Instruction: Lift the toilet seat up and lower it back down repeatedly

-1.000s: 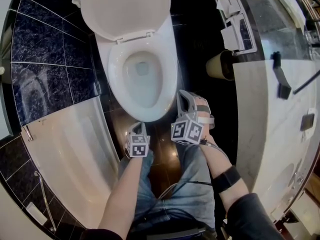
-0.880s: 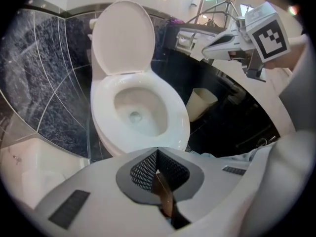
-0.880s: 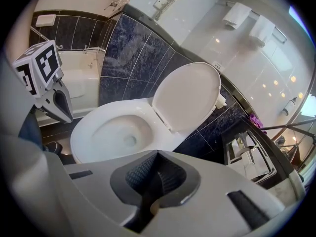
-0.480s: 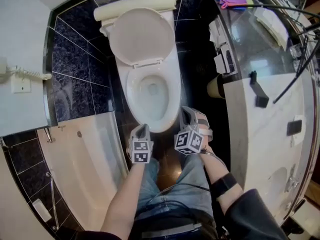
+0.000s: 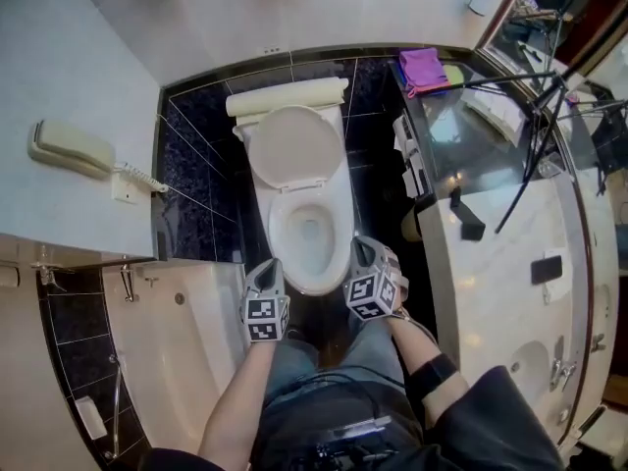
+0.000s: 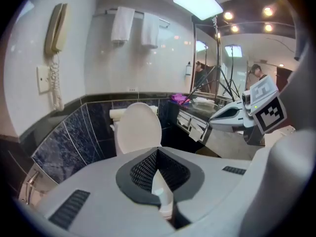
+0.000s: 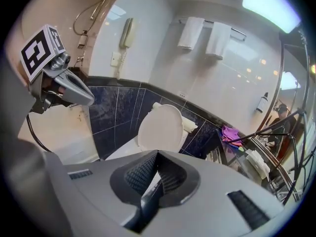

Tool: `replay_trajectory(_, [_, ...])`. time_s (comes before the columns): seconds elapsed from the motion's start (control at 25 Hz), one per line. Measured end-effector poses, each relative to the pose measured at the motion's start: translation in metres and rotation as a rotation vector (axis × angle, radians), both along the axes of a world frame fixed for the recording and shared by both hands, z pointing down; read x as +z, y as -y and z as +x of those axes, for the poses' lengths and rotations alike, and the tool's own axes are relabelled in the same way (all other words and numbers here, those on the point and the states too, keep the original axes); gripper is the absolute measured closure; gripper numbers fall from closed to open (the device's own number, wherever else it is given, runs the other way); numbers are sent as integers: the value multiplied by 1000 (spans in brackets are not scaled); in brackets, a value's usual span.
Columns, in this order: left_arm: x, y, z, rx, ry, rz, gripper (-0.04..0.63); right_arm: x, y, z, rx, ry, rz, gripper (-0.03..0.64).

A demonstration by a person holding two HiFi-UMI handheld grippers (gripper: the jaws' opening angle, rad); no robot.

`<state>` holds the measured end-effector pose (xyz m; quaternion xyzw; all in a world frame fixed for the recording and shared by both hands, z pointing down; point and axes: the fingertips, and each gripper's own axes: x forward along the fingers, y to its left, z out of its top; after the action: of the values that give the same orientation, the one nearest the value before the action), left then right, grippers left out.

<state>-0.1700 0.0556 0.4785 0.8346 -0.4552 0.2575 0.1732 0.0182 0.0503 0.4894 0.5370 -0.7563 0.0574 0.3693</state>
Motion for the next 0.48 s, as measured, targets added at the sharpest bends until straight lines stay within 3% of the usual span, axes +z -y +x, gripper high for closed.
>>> replay_trajectory(0.2, [-59,12,-18,-53,-19,96,595,-45,-2,13,34,65,18,598])
replay_trajectory(0.48, [-113,13,-37,-93,-46,191,595,-81,-11,33,116,242,41,598])
